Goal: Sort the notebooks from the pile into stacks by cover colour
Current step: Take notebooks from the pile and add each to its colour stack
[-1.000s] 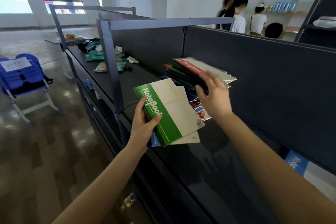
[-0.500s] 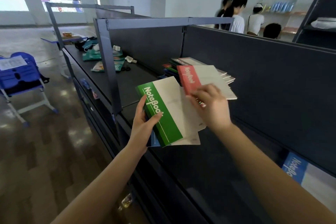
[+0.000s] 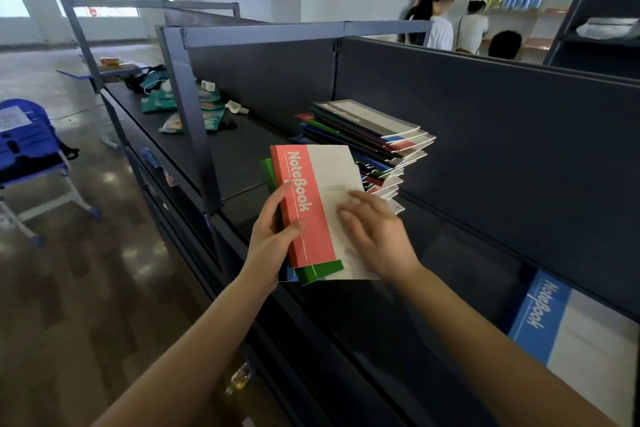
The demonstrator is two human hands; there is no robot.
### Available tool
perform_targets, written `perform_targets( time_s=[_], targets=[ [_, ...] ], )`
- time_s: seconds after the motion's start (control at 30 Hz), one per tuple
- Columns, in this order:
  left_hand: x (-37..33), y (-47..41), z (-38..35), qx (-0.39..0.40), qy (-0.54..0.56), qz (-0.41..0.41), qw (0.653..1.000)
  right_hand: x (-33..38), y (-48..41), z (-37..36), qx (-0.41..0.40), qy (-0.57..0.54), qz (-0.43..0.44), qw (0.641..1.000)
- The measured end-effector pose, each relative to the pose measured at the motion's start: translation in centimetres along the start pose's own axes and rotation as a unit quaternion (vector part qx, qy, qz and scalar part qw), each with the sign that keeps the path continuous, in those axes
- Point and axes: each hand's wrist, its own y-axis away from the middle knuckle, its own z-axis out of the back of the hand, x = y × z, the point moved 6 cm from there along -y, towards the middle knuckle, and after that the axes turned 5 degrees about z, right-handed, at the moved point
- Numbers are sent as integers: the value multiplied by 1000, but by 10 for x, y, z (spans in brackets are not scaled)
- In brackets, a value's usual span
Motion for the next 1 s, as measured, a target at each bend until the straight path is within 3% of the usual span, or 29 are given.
perform_targets(
  time_s=[0.1,0.2,0.3,0.7,1.0],
  targets=[
    [5,5,-16,40,-10,25,999,-27,11,21,-10,-34,-158,987],
    [14,12,-46,103,-42,31,993,-45,37,42,-24,-109,-291,950],
    [29,17,-86,160,-53,43,985,-63,71,73,-64,-132,-375,915],
    [75,79,-275,405,-29,78,911,-90,232,228,-335,-126,-451,818],
    [88,172,-384,536,-51,95,838,-59,358,313,-470,-63,-484,736]
  ],
)
